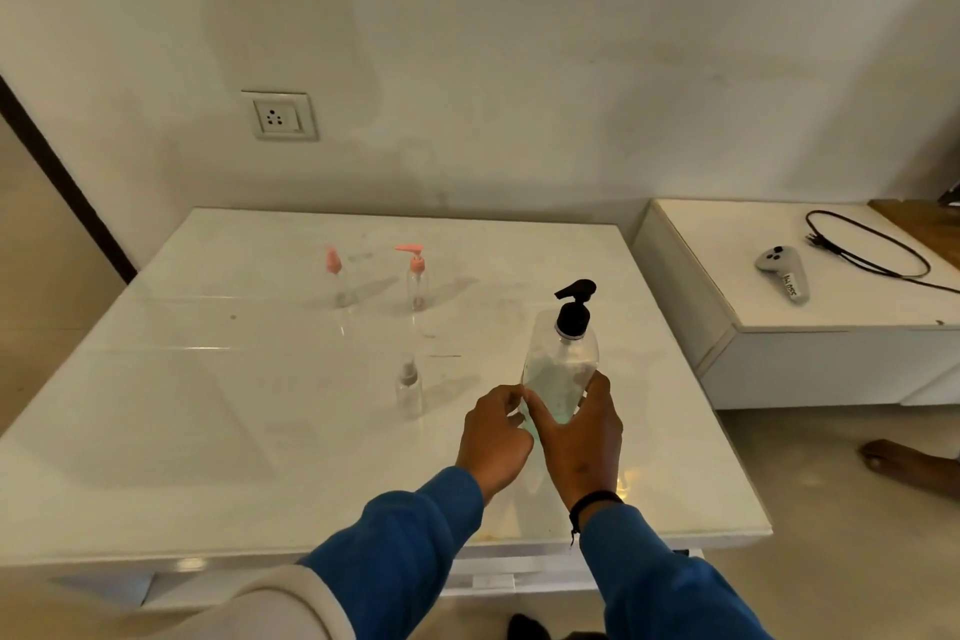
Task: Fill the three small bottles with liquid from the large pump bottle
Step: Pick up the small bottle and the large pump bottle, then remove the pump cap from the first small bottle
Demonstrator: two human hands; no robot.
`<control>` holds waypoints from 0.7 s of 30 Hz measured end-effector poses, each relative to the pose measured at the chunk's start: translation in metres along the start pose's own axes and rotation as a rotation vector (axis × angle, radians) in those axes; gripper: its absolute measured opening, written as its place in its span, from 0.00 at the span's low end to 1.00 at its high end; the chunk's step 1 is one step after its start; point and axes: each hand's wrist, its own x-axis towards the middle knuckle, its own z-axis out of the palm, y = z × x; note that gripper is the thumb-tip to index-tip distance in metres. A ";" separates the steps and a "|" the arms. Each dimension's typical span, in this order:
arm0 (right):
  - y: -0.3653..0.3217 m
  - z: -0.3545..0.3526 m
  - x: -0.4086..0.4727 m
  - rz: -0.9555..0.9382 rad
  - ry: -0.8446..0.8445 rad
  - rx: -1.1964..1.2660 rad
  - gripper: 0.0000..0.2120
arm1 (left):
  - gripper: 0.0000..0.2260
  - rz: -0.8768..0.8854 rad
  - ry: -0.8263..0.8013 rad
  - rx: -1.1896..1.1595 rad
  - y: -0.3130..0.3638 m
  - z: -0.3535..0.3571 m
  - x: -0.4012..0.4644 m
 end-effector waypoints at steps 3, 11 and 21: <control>-0.002 0.002 0.002 0.005 -0.003 -0.005 0.31 | 0.25 0.000 0.005 0.006 0.000 0.001 0.000; 0.000 0.000 -0.005 0.159 -0.080 0.014 0.34 | 0.27 -0.051 0.051 -0.108 -0.005 -0.010 -0.014; -0.039 0.026 -0.029 0.301 -0.239 0.095 0.17 | 0.03 -0.051 0.481 -0.404 -0.013 -0.102 -0.030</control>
